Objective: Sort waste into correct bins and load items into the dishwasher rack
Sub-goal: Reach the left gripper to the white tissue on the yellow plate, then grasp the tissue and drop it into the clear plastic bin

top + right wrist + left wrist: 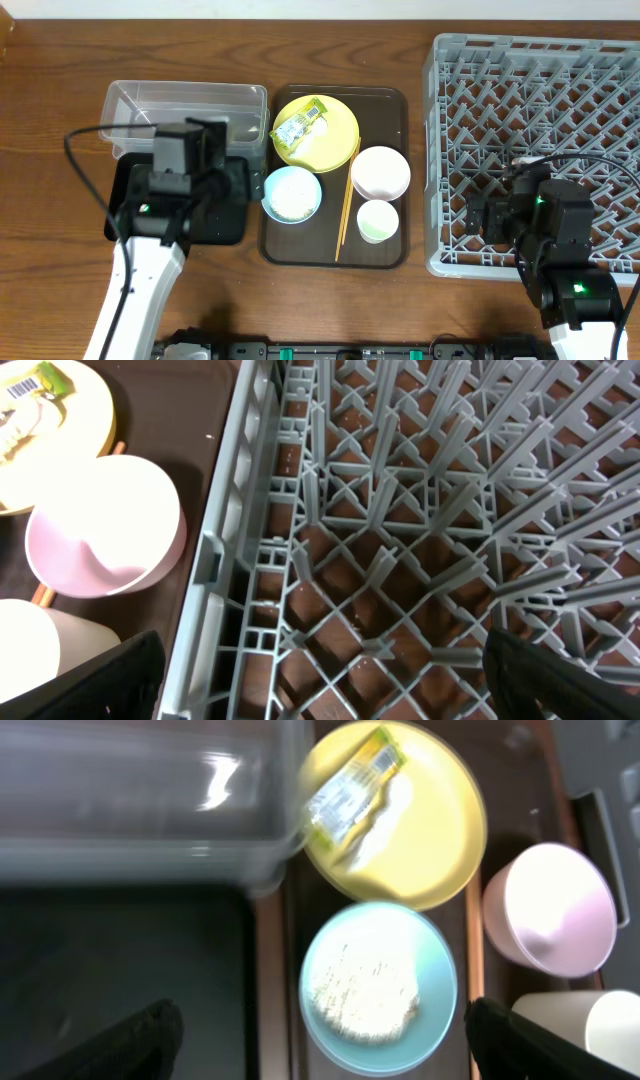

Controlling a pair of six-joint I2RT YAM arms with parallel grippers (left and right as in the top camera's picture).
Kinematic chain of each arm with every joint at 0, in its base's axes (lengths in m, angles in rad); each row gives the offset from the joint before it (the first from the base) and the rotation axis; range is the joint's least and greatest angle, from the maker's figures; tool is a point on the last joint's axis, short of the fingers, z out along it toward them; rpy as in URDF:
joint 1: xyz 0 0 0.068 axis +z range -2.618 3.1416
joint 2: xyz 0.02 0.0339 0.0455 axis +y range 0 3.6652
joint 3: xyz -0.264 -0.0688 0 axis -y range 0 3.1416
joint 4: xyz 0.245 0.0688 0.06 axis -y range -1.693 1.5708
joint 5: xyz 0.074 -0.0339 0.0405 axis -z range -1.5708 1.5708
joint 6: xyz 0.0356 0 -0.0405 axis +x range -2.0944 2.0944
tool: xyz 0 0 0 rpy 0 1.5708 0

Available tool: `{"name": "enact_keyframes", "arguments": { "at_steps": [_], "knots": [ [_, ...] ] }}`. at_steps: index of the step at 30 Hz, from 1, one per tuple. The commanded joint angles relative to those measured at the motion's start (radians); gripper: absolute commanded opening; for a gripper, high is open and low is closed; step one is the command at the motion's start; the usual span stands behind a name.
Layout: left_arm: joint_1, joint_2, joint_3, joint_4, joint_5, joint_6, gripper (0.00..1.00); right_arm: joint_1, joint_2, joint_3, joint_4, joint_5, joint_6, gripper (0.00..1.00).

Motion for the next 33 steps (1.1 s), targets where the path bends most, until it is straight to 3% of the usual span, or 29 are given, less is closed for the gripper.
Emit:
{"name": "enact_keyframes", "arguments": {
  "at_steps": [1, 7, 14, 33],
  "knots": [
    [-0.045, 0.077, 0.061, 0.045, 0.014, 0.071, 0.93, 0.01, -0.003, 0.022, 0.007, -0.008, 0.018, 0.99],
    [-0.123, 0.243, 0.142, 0.165, 0.014, 0.174, 0.92, 0.01, -0.003, 0.022, 0.006, -0.008, 0.025, 0.99],
    [-0.196, 0.408, 0.145, 0.379, 0.015, 0.173, 0.88, 0.01, -0.002, 0.022, 0.006, -0.008, 0.025, 0.99],
    [-0.247, 0.719, 0.144, 0.567, 0.014, 0.173, 0.84, 0.01, 0.032, 0.022, 0.006, -0.008, 0.025, 0.99]
  ]
}}
